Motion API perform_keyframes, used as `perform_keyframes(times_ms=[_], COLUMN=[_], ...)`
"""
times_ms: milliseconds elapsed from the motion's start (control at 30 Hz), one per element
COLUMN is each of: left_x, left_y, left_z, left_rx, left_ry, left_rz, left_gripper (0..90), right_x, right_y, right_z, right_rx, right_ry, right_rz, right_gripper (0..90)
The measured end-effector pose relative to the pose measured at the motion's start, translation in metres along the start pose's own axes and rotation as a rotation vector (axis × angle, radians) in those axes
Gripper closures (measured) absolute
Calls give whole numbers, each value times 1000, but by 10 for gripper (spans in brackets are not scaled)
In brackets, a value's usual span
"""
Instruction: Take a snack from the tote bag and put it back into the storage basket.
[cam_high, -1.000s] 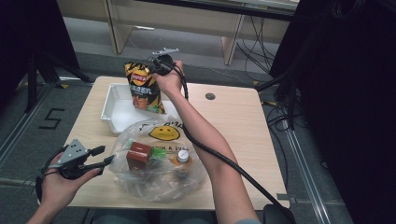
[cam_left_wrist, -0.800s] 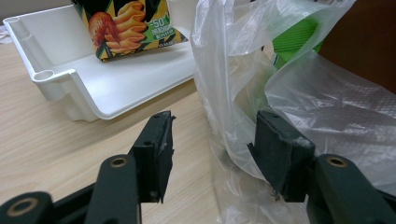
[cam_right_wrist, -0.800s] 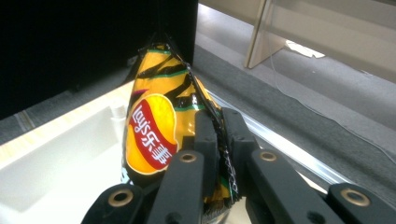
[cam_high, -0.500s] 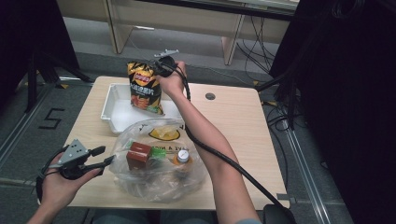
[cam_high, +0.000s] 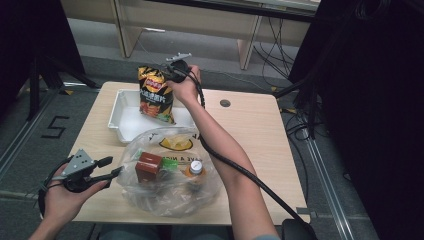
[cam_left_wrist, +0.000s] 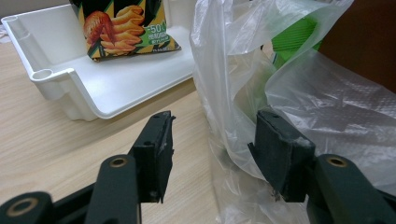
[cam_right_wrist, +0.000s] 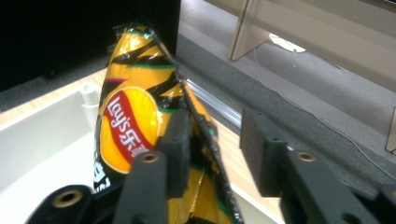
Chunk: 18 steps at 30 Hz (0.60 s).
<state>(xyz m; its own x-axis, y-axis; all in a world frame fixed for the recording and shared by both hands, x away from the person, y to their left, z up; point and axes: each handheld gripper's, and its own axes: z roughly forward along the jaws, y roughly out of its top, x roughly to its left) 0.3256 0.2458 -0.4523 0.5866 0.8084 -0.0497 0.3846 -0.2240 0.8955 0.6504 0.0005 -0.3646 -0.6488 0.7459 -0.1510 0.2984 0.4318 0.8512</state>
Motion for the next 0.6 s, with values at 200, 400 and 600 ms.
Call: perform_keyframes(times_ms=[200, 400, 600], left_x=[0, 3, 4], left_y=[2, 7, 16], left_z=[-4, -14, -22], left_rx=[-28, -85, -145], left_ry=[1, 8, 13], left_rz=[-6, -19, -52], left_gripper=[460, 437, 415], right_x=[1, -2, -4], right_y=[3, 4, 4], right_z=[-11, -32, -59], right_rx=[-21, -31, -43], right_ry=[13, 26, 43], right_rz=[14, 26, 63], right_gripper=[534, 492, 484])
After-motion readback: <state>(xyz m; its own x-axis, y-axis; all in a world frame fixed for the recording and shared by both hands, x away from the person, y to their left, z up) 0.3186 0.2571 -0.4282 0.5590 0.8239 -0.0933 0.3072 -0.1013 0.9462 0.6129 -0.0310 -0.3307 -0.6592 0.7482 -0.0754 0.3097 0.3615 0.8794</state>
